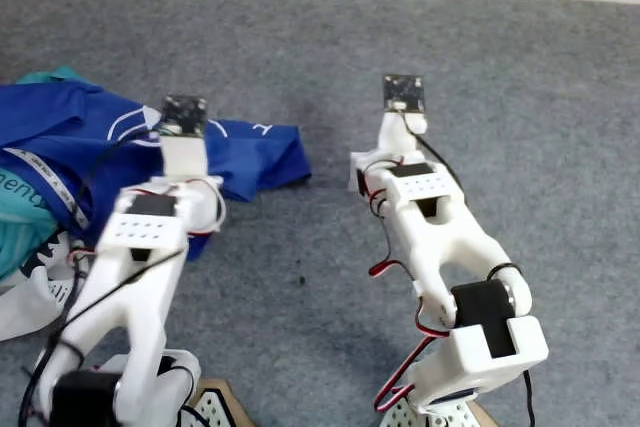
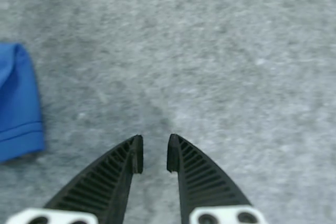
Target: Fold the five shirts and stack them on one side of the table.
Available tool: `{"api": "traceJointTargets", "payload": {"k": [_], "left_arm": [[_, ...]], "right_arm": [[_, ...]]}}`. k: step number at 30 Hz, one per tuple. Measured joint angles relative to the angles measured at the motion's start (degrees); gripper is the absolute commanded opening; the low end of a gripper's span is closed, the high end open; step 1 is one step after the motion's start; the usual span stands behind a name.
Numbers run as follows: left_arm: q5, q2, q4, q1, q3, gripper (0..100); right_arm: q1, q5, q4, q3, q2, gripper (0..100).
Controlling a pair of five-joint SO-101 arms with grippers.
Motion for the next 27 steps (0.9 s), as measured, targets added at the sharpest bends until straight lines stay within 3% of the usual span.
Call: {"api": "traceJointTargets", "payload": {"k": [3,10,16,21,27], "left_arm": [[0.00,-7.03,7.47,-2.99,-3.34,1],[-0.09,-15.56,18.20,-5.27,-5.27,1],[0.00,-15.82,18.55,-11.60,-5.36,1],[0.00,-15.82,17.76,-12.31,-4.48,1],[-0.09,-15.82,14.15,-12.31,-1.76,1]], "right_arm": [[-2.29,-5.27,0.09,-0.44,0.00,9.9],[-9.32,-6.07,6.59,-6.33,0.00,10.0],[-11.78,-6.07,6.86,-12.22,5.19,19.9],[-11.78,-6.07,6.95,-19.87,16.26,20.0],[-11.78,-6.07,7.38,-23.65,19.52,19.9]]}}
